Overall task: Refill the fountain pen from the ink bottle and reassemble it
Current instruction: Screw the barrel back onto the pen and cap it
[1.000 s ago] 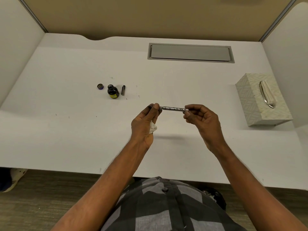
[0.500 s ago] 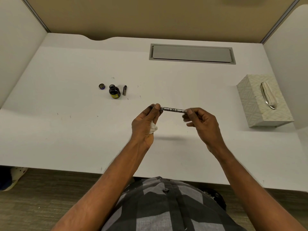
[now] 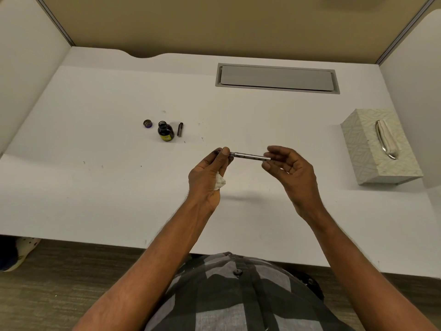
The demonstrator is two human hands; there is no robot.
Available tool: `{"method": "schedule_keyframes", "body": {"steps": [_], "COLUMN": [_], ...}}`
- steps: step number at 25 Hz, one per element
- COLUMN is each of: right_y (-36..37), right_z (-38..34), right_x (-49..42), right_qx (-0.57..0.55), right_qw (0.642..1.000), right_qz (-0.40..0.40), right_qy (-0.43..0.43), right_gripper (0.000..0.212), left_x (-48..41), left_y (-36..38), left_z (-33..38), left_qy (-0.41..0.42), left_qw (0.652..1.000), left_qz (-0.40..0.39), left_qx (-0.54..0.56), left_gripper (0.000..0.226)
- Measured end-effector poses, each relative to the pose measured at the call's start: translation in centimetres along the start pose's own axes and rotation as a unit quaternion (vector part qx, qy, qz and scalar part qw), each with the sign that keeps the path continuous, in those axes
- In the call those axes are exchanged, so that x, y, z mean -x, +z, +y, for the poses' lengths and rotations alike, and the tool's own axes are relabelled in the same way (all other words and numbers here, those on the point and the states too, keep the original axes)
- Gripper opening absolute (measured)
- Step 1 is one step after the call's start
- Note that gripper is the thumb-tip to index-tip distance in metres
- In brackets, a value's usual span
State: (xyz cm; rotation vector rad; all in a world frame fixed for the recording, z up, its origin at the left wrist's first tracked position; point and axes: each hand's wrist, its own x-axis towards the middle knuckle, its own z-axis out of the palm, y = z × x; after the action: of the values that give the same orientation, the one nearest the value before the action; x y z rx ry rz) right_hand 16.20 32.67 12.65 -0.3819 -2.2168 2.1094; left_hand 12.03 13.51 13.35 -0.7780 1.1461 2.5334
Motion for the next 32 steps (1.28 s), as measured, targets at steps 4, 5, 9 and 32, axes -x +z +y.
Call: {"method": "schedule_keyframes", "body": {"steps": [4,5,9,32], "right_y": [0.07,0.07,0.00,0.21], "right_z": [0.20,0.28,0.24,0.10], "right_x": [-0.15,-0.20,-0.04,-0.63], "right_qx": [-0.010,-0.011,-0.013,-0.012], "right_qw": [1.000,1.000,1.000,0.999], "right_qz": [0.020,0.017,0.002,0.029], "right_qy": [0.010,0.011,0.002,-0.029], "right_gripper": [0.016,0.017,0.030,0.032], "left_x": [-0.05,-0.07,-0.17,-0.68], "left_y": [-0.04,-0.05,-0.06,0.13], "left_z": [-0.16,-0.19,-0.12,0.13], "left_qy": [-0.003,-0.003,-0.002,-0.018], "left_qw": [1.000,1.000,1.000,0.999], "left_qz": [0.000,0.001,0.007,0.012], "left_qx": [-0.001,0.001,0.003,-0.024], "left_gripper": [0.012,0.012,0.011,0.011]}}
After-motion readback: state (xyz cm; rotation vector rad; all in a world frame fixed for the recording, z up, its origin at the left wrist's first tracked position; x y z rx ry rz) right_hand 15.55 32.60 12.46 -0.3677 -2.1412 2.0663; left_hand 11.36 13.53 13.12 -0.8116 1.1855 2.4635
